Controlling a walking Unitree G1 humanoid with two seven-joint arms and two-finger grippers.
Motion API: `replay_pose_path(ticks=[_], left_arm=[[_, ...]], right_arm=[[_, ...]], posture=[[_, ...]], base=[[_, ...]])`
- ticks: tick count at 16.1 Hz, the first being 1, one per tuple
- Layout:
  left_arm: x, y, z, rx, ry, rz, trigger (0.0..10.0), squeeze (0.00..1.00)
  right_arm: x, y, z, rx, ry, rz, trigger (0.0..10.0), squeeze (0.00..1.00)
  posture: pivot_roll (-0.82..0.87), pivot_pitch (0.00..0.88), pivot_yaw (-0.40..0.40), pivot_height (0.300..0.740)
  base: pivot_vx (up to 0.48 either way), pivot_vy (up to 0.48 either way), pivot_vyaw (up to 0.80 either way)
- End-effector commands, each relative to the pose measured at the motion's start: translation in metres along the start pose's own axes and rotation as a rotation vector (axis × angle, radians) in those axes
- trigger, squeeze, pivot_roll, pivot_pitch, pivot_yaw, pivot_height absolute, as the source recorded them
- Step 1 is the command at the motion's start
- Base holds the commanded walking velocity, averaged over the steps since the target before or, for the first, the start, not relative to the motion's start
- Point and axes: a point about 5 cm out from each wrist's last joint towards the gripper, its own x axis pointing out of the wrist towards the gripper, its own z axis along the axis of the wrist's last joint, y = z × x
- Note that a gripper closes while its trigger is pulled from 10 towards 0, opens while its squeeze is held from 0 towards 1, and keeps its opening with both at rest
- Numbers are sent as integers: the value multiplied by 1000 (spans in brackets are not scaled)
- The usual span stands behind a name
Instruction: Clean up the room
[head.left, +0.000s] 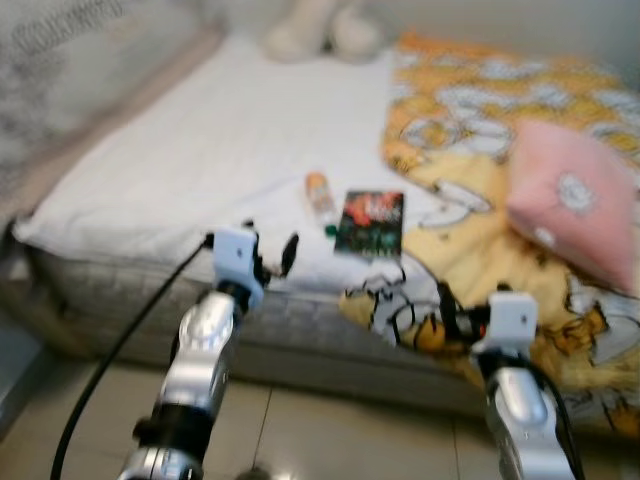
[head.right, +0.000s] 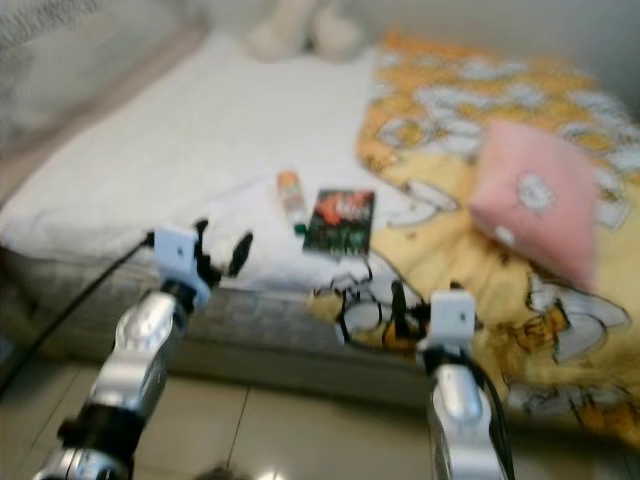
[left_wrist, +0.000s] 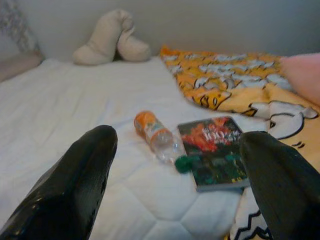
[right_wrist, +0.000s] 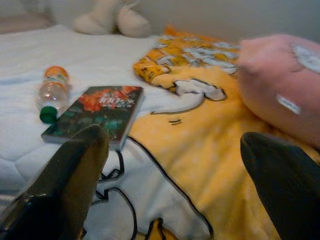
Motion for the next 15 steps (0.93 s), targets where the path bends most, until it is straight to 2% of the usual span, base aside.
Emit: replay_pose_path(ticks=[1,3,4,5,6,9,15], left_arm=[[-7,6,-2,-5,2,57,10000,0],[-29,13,-8,11,30,143,10000,0],[-34,15,-12,6,49,154,10000,0],[-34,15,-15,20,63,151,10000,0],[-30,16,-11,4,39,155,10000,0],[-22,26,-11,-43,67,278,10000,0],[-13,17,-5,-18,44,249,10000,0]], right_arm=[[0,-1,8,-4,-44,12,10000,0],[-2,-6,24,-7,-122,14,10000,0],[-2,-9,25,6,-123,4,10000,0],[1,-15,19,55,-85,-28,10000,0],[4,-14,15,71,-65,-25,10000,0],[11,-7,13,79,-30,23,10000,0],[20,-3,13,77,-18,54,10000,0]], posture=[[8,0,10,740],[7,0,5,740],[13,0,-1,740],[20,0,-6,740],[25,0,-8,740],[30,0,-11,740],[28,0,-2,740]], base=[[0,0,0],[0,0,0],[0,0,0],[0,0,0],[364,0,0],[480,0,0],[480,0,0]])
